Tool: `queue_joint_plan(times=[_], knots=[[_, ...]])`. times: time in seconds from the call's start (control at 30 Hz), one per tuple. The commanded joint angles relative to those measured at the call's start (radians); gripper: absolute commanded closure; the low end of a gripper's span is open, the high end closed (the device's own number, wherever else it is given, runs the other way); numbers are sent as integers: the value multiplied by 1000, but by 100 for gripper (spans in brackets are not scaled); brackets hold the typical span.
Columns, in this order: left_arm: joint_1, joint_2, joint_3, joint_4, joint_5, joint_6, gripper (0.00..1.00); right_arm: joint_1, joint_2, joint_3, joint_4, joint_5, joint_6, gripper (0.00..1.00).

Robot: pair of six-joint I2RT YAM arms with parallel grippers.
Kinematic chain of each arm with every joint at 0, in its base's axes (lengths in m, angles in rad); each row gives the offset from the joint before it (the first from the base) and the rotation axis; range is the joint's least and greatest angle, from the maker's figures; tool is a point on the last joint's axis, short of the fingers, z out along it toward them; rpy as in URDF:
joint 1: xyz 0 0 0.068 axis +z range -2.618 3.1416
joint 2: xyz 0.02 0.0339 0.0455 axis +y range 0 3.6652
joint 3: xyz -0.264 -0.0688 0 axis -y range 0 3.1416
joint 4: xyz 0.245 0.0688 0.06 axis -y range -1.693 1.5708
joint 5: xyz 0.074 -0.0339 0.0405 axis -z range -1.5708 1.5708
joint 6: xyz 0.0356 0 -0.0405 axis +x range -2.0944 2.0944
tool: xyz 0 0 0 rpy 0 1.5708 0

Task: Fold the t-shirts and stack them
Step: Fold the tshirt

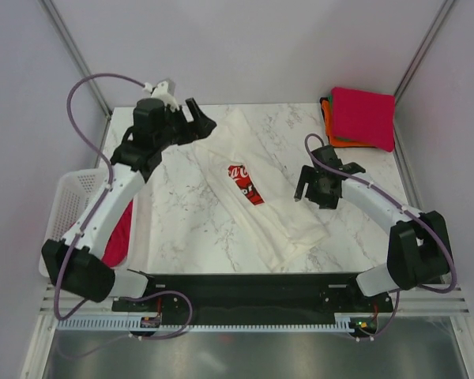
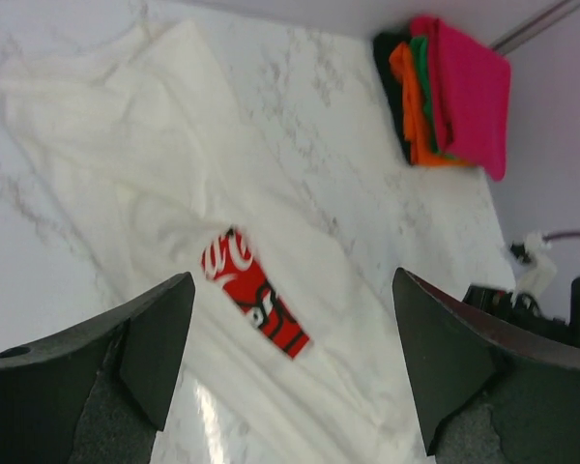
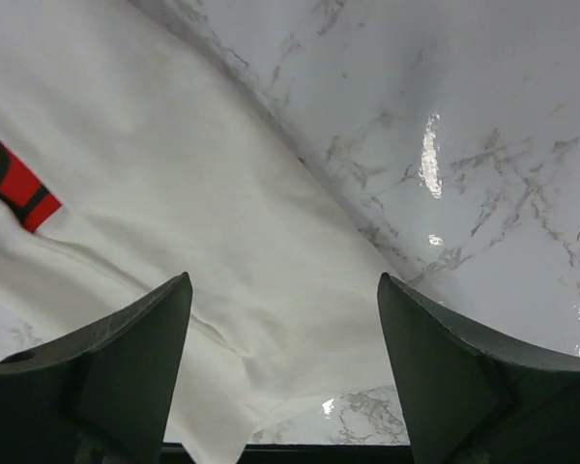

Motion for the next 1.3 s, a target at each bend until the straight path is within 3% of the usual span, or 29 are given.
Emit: queue_joint_plan(times=[0.0,0.17,0.23,0.4,0.57,0.67,0.77,0.8,0.83,0.87,0.97,1.13,1.27], knots=[[-14,-83,-310,-38,9,-22,10,-3,41,-27,-19,78,-72,15],[-14,-292,-531,-17,12,-66,11,-3,0,-173,15,91,-40,22],[-12,-338,-591,-18,12,-77,11,-5,-31,-222,36,75,-22,31],[-15,-435,-670,-18,23,-124,13,21,-148,-368,94,-98,68,46],[-17,-458,-707,-41,55,-163,13,205,-287,-438,229,-267,256,54],[-29,-482,-725,-87,64,-183,14,320,-349,-448,303,-346,342,50],[-76,-519,-757,-156,46,-221,16,359,-401,-428,257,-353,311,31],[-95,-525,-768,-175,35,-235,16,357,-415,-420,224,-339,293,20],[-142,-533,-780,-193,20,-271,17,359,-436,-391,170,-251,271,18],[-168,-547,-812,-212,-5,-296,17,359,-442,-374,45,-197,220,16],[-283,-564,-886,-209,-44,-411,18,357,-474,-340,-97,22,187,16],[-507,-492,-935,-103,-114,-572,22,359,-452,-366,-120,127,161,19],[-618,-371,-917,-8,-155,-629,27,359,-376,-379,-75,147,138,23]])
